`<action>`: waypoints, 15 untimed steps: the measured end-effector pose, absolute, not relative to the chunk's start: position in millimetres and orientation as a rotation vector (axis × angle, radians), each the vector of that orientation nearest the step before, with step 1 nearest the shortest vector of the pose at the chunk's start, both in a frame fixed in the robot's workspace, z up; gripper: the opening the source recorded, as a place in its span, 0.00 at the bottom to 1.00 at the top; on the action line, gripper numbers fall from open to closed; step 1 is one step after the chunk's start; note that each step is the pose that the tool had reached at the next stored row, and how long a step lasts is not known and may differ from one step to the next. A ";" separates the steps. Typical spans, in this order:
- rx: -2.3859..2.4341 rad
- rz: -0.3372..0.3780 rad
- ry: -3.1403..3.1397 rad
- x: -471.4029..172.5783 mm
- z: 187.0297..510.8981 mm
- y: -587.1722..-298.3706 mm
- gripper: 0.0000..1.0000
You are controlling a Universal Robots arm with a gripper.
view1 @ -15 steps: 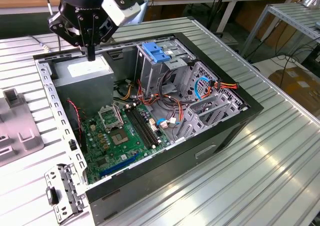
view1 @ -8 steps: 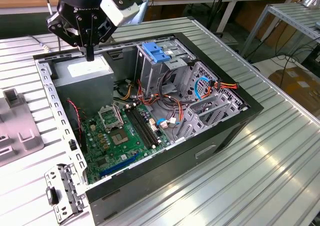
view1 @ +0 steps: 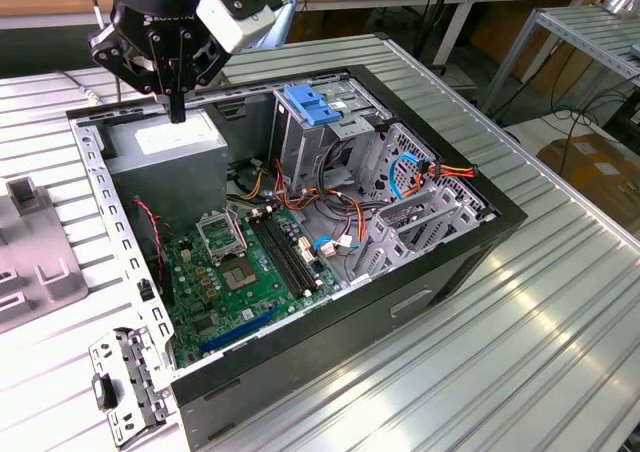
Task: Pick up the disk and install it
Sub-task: 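Reach for the disk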
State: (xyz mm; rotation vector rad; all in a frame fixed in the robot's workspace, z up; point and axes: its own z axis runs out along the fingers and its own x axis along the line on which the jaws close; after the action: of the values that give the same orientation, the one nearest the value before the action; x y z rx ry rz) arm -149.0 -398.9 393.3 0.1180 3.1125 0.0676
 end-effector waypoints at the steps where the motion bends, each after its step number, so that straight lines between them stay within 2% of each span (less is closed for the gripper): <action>1: 0.118 0.068 3.112 -149.5 393.3 -398.9 0.11; 15: 0.118 0.068 3.112 -157.1 393.3 -398.9 0.11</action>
State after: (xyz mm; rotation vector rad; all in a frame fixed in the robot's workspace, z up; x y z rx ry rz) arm -157.1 -398.9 393.3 0.1180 3.1125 0.0677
